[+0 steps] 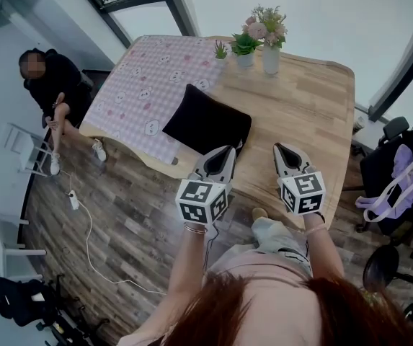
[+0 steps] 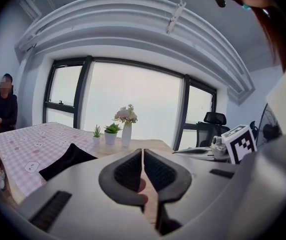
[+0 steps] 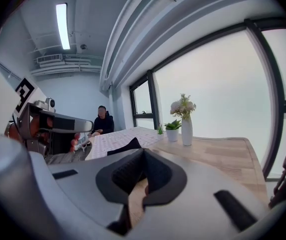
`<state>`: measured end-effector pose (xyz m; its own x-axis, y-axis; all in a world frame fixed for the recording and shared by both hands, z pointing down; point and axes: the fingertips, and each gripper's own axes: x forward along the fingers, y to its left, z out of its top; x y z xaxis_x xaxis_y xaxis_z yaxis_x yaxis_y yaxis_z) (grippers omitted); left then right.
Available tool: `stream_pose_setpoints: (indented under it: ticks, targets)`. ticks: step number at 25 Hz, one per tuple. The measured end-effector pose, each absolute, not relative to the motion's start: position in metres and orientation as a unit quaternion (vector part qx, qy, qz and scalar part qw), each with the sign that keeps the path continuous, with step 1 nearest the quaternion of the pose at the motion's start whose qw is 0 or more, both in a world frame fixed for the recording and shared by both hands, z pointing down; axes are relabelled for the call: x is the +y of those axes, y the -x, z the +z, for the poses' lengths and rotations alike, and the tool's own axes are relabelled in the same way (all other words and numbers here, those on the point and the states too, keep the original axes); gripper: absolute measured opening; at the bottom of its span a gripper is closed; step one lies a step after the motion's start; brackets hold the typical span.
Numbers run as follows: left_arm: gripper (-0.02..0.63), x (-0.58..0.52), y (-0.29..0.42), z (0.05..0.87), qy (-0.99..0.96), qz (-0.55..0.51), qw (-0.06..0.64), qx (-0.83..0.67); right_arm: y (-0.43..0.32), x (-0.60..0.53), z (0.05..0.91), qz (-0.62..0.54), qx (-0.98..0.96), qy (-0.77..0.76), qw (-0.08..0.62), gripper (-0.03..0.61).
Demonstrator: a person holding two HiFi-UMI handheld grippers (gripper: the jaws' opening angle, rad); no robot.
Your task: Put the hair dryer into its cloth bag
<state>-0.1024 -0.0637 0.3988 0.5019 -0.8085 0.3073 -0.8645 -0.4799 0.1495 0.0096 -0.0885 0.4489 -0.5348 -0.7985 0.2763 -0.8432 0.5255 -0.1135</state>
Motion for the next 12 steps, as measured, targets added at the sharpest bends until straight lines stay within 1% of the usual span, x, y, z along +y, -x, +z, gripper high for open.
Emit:
stream_pose_setpoints:
  ticks: [12]
  targets:
    - [0.020,-0.016,0.113,0.373,-0.857,0.074,0.114,-0.498,-0.003,-0.039,0.409,0.073,-0.873,-0.478,0.071,0.000]
